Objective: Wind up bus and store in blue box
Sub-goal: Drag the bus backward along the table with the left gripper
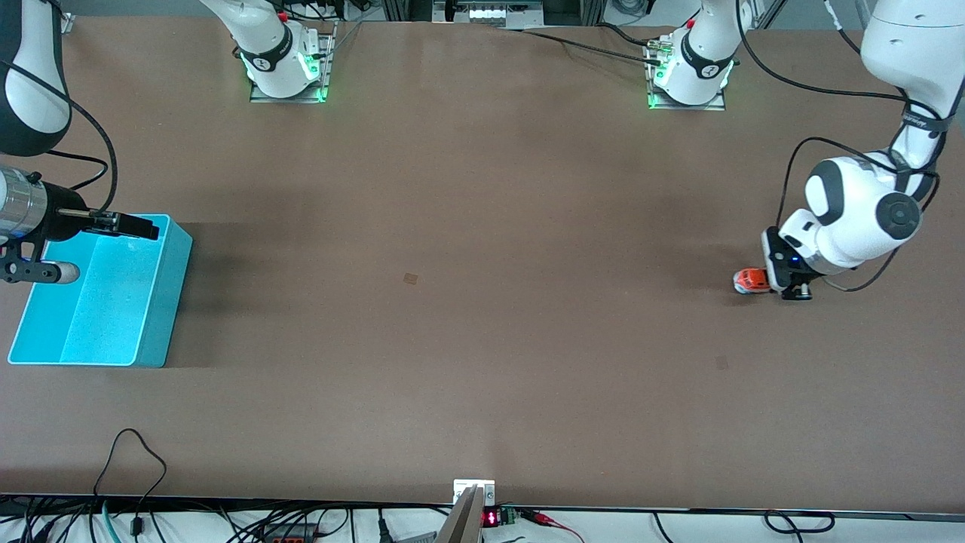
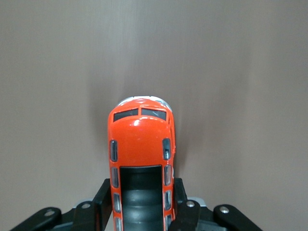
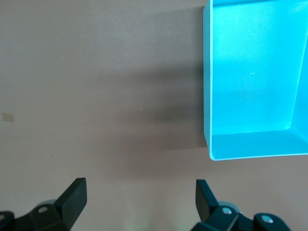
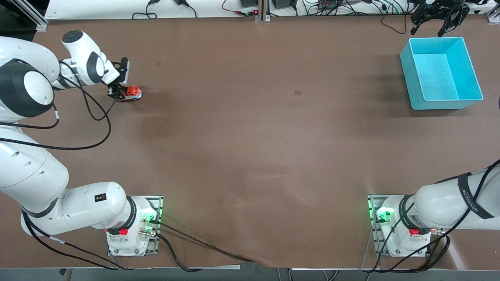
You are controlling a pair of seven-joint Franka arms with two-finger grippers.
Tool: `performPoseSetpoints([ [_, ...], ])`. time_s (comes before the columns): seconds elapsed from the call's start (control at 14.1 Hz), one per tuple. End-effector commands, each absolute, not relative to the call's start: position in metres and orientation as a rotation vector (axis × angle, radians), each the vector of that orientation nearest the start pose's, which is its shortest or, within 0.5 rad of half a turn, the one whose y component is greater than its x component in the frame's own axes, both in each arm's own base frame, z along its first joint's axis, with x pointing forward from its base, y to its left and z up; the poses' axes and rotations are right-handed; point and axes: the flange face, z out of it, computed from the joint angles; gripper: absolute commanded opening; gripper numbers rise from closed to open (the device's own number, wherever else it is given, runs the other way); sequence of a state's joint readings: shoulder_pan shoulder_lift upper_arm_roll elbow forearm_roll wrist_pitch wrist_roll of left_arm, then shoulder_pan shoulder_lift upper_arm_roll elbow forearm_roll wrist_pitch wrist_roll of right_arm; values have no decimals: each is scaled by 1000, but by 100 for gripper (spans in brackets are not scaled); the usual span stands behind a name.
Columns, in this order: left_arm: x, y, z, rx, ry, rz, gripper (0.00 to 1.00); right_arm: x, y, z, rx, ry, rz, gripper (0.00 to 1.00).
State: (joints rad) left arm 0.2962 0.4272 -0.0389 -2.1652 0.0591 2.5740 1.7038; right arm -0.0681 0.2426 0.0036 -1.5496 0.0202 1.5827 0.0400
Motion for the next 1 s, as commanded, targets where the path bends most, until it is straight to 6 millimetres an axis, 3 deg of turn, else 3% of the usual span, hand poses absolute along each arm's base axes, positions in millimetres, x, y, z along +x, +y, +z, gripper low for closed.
performPoseSetpoints([
  [0.0,548,184,173,-2264,2182,34,20,610,-34,498,-3102,152,327,100],
  [0.21,545,216,170,-2223,2208,22,20,610,-35,498,-3102,155,330,100],
  [0.71,539,252,174,-2213,2193,11,21,610,-35,497,-3101,152,332,100],
  [0.85,539,254,175,-2216,2189,9,31,610,-34,497,-3102,152,332,100],
  [0.93,539,255,175,-2221,2184,7,47,610,-34,497,-3102,152,332,100],
])
